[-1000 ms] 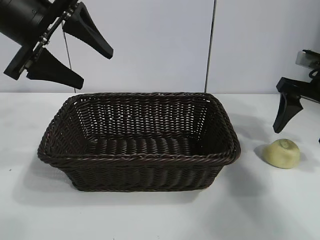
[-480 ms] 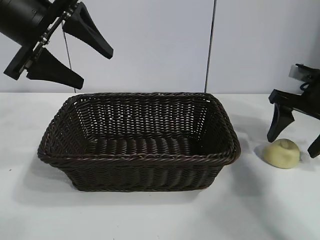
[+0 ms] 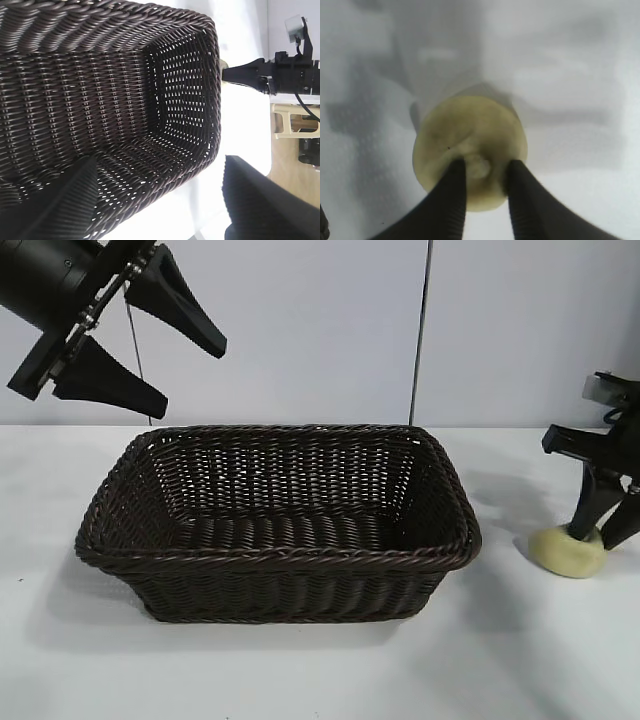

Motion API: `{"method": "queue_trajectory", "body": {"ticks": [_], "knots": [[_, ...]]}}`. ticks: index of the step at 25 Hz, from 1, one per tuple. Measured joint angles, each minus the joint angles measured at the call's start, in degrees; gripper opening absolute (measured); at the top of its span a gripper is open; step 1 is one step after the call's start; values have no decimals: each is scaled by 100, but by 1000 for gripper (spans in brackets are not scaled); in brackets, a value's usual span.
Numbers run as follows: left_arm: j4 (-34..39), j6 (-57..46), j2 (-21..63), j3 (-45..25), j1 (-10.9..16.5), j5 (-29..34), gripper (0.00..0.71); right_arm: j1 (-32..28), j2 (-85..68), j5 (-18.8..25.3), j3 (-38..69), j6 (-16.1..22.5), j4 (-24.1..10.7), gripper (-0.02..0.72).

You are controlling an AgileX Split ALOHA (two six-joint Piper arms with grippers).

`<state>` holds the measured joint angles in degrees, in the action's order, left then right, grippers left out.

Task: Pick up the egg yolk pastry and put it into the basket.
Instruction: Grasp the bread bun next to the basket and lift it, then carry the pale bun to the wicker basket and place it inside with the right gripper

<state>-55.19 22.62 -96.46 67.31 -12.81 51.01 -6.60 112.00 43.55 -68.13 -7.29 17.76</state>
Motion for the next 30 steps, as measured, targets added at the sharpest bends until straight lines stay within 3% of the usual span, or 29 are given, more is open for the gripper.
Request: {"method": "queue_trajectory", "body": {"ticks": [6,13,19,30], "knots": [[0,0,0,0,0,6,511,0,0,0,0,-130,130,21],[0,0,0,0,0,6,511,0,-13,43,0,-632,660,21],[0,0,0,0,0,11,511,0,-365,169,0,-735,718,21],[0,0,0,0,0,11,511,0,-1691,941,-481,-737,914,21]]}}
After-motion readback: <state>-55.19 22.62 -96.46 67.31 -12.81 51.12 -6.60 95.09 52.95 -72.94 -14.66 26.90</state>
